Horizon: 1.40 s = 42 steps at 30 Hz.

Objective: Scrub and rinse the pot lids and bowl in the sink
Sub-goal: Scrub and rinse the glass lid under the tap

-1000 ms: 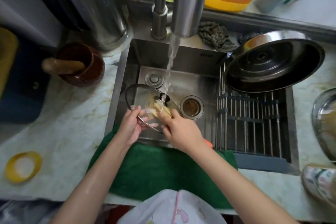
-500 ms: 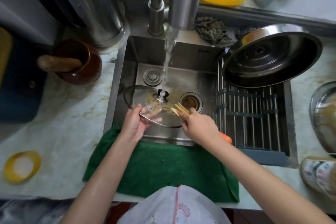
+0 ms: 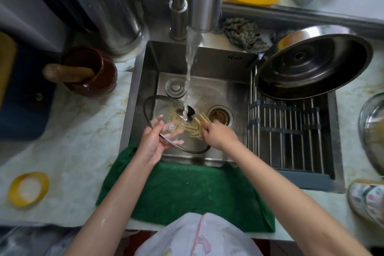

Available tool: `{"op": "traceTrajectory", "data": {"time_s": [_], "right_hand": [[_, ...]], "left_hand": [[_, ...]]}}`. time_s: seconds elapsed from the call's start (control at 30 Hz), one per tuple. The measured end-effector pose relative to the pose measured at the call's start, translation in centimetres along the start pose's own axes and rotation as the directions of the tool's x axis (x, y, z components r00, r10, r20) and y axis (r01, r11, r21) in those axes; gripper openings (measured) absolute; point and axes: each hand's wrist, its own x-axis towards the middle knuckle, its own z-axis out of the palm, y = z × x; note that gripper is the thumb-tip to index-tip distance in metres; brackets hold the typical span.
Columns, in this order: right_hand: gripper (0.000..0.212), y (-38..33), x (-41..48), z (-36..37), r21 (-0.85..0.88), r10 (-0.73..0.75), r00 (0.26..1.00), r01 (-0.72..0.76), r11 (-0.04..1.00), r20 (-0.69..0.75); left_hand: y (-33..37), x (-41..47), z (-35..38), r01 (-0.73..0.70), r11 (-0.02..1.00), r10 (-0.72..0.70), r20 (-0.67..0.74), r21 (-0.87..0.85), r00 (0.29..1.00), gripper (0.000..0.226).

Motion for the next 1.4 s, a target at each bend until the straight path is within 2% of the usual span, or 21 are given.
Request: {"op": "traceTrajectory", "data": {"time_s": [0.1,0.23,0.33,0.43,0.53,0.7,0.83,0.9,1.0,1.13,1.23,1.3,1.4], "right_hand": [[0.048,-0.4,-2.9,0.8,0.017,-0.066,0.997,0.067,0.998,-0.027],[0.052,1.7,0.4,1.1,-0.1,0.074,0.995,-0.066,0.993,0.072],[0.057,0.8,1.8,0.8,-0.072,0.043,0.992,-0.034,0.997,0.12],[0.063,1.4,-1.1,0.9,0.015,-0.022,0.994,0.02,1.0,0.104],[0.062,2.7,-4.1,0.3,-0.061,0.029,0.992,-0.021,0.998,0.121],[0.056,-0.2,-9.3,-0.1,-0.15,-0.195,0.981,0.194,0.969,0.01],[0.054,1.8,-6.8,-1.3,-0.308,0.014,0.999,-0.026,0.951,-0.043],[0.054,1.3,-6.7,-1.8,-0.31,-0.013,0.999,-0.003,0.951,-0.049],[0.056,0.3,-8.6,-0.4,-0.326,-0.163,0.986,0.146,0.934,-0.025],[0.053,2.0,-7.4,-1.0,-0.331,-0.013,0.999,0.0,0.944,-0.038],[0.056,0.3,-8.7,-0.2,-0.344,-0.144,0.988,0.117,0.932,-0.052],[0.057,0.6,-8.7,0.0,-0.383,-0.173,0.984,0.142,0.913,-0.049],[0.055,2.1,-7.5,-1.2,-0.408,-0.027,0.998,0.002,0.913,-0.055]], "left_hand": [[0.5,0.1,-0.5,-0.003,1.0,0.003,-0.026,0.007,1.0,0.031],[0.0,-0.3,-0.7,0.009,1.0,-0.009,-0.014,0.004,1.0,0.029],[0.0,-0.7,-0.9,-0.015,1.0,0.015,-0.054,0.003,0.998,0.026],[0.4,-0.4,-1.1,-0.011,0.999,0.009,-0.069,-0.03,0.998,0.019],[0.3,-0.1,-1.0,0.01,0.998,-0.015,-0.082,-0.063,0.997,0.014],[0.5,0.2,-0.3,0.012,0.993,-0.025,-0.114,-0.113,0.993,0.014],[0.5,0.2,0.1,0.032,0.991,-0.046,-0.106,-0.128,0.993,0.014],[0.7,0.3,0.3,0.02,0.993,-0.03,-0.087,-0.118,0.996,0.014],[1.0,0.4,0.4,0.018,0.995,-0.027,-0.09,-0.1,0.996,0.014],[0.8,0.1,0.4,0.025,0.993,-0.036,-0.1,-0.115,0.994,0.013],[0.8,0.2,0.7,0.018,0.993,-0.03,-0.099,-0.12,0.995,0.012],[0.8,0.1,0.6,0.019,0.992,-0.032,-0.104,-0.127,0.994,0.013],[0.6,0.0,0.3,0.031,0.992,-0.046,-0.117,-0.12,0.992,0.013]]}}
